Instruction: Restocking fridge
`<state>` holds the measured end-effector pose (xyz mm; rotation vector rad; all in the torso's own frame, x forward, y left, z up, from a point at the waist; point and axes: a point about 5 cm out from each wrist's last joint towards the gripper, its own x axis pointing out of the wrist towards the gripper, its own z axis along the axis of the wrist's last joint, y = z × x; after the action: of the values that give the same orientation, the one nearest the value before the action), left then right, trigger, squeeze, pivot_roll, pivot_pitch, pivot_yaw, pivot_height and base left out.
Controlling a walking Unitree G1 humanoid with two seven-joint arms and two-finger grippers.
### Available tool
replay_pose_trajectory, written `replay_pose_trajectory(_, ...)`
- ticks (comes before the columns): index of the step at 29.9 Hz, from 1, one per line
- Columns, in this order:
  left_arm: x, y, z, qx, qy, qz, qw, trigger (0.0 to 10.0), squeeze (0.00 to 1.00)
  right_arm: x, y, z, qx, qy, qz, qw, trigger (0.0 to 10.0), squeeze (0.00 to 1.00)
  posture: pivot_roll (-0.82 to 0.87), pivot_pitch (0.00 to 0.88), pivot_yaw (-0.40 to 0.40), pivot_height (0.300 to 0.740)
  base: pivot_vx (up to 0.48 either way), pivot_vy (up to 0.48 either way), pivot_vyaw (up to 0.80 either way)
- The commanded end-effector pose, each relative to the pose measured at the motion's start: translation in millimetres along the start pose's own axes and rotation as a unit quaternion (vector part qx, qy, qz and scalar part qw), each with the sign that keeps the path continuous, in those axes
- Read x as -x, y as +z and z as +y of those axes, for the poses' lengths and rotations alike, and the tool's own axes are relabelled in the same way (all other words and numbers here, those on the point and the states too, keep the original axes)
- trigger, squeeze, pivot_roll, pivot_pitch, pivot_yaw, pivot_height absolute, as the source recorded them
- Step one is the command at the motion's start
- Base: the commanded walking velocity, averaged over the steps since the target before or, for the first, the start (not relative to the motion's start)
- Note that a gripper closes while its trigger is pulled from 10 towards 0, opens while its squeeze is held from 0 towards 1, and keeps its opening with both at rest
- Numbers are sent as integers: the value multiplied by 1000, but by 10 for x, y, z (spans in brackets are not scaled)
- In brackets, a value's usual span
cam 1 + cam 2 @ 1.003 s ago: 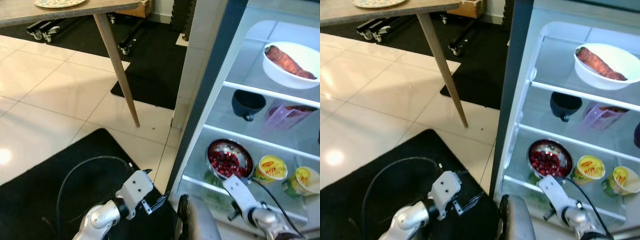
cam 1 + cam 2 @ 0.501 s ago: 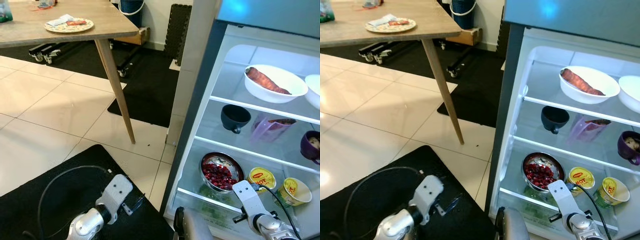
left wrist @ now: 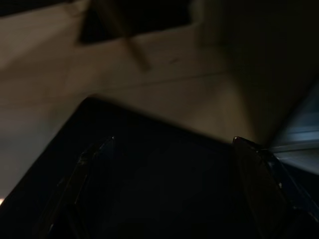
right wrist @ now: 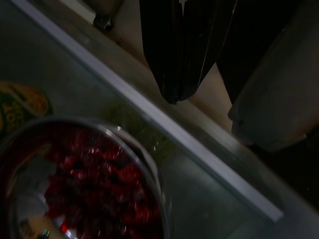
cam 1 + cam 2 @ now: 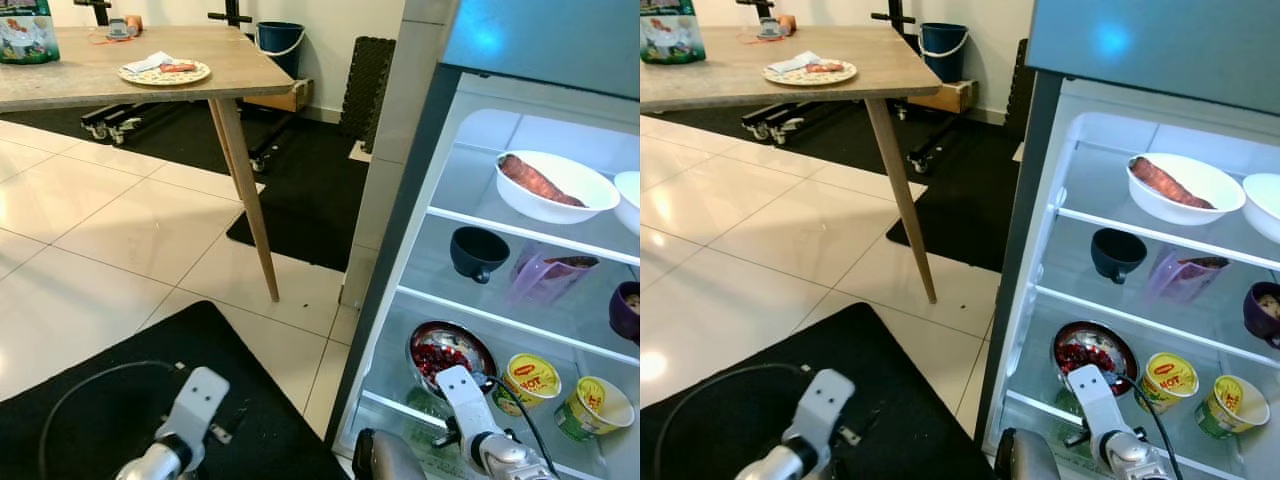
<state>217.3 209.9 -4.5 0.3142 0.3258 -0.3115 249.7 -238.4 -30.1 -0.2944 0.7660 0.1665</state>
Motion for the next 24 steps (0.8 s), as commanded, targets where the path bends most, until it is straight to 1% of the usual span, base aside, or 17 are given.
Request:
replay_pose_trajectory(1,42,-72,118,-3,35,14,999,10000,0,-7,11,20,-9,6,-2,1000,10000,0,79,0,-99,431,0,0,0)
replay_pose_trajectory(2,61,-109,164,1,55,22,998,10000,0,-9,35,18,-13,9,-8,1000,10000,0,79,0,-102,431,0,0,0)
replay_pose_trajectory(4,61,-109,164,1,55,22,998,10000,0,-9,35,18,-13,9,-8,1000,10000,0,79,0,-102,431,0,0,0)
replay_pose_trajectory(5,95,-178,237,7,90,35,995,10000,0,-12,71,11,-20,14,-17,1000,10000,0,75,0,-104,436,0,0,0)
replay_pose_trajectory(6,95,-178,237,7,90,35,995,10000,0,-12,71,11,-20,14,-17,1000,10000,0,75,0,-104,436,0,0,0)
replay_pose_trajectory(7,143,-254,310,4,128,52,990,10000,0,-11,90,-3,-24,14,-22,999,10000,0,70,0,-104,445,0,0,0)
replay_pose_trajectory(8,167,-286,339,0,144,61,988,10000,0,-10,93,-9,-24,13,-22,999,10000,0,70,0,-104,450,0,0,0)
replay_pose_trajectory(9,167,-286,339,0,144,61,988,10000,0,-10,93,-9,-24,13,-22,999,10000,0,70,0,-104,450,0,0,0)
replay_pose_trajectory(12,225,-370,395,5,180,82,980,10000,0,-9,94,-20,-34,10,-24,999,10000,0,66,0,-104,460,0,0,0)
replay_pose_trajectory(13,248,-404,415,11,196,89,977,10000,0,-8,93,-21,-37,10,-24,999,10000,0,65,0,-104,465,0,0,0)
replay_pose_trajectory(14,295,-475,445,32,224,103,968,10000,0,-7,81,-19,-40,10,-22,999,10000,0,64,0,-104,475,0,0,0)
replay_pose_trajectory(15,295,-475,445,32,224,103,968,10000,0,-7,81,-19,-40,10,-22,999,10000,0,64,0,-104,475,0,0,0)
replay_pose_trajectory(16,318,-510,456,45,237,110,964,10000,0,-6,73,-17,-41,10,-21,999,10000,0,64,0,-104,480,0,0,0)
replay_pose_trajectory(17,371,-597,467,75,262,129,953,10000,0,-3,38,-7,-42,7,-13,999,10000,0,64,0,-106,490,0,0,0)
replay_pose_trajectory(18,371,-597,467,75,262,129,953,10000,0,-3,38,-7,-42,7,-13,999,10000,0,64,0,-106,490,0,0,0)
replay_pose_trajectory(21,415,-681,446,96,275,151,945,10000,0,0,1,6,-50,6,-8,999,10000,0,64,0,-107,505,0,0,0)
replay_pose_trajectory(24,440,-757,374,102,270,172,942,10000,0,6,-37,9,-61,3,-3,998,10000,0,66,0,-107,525,0,0,0)
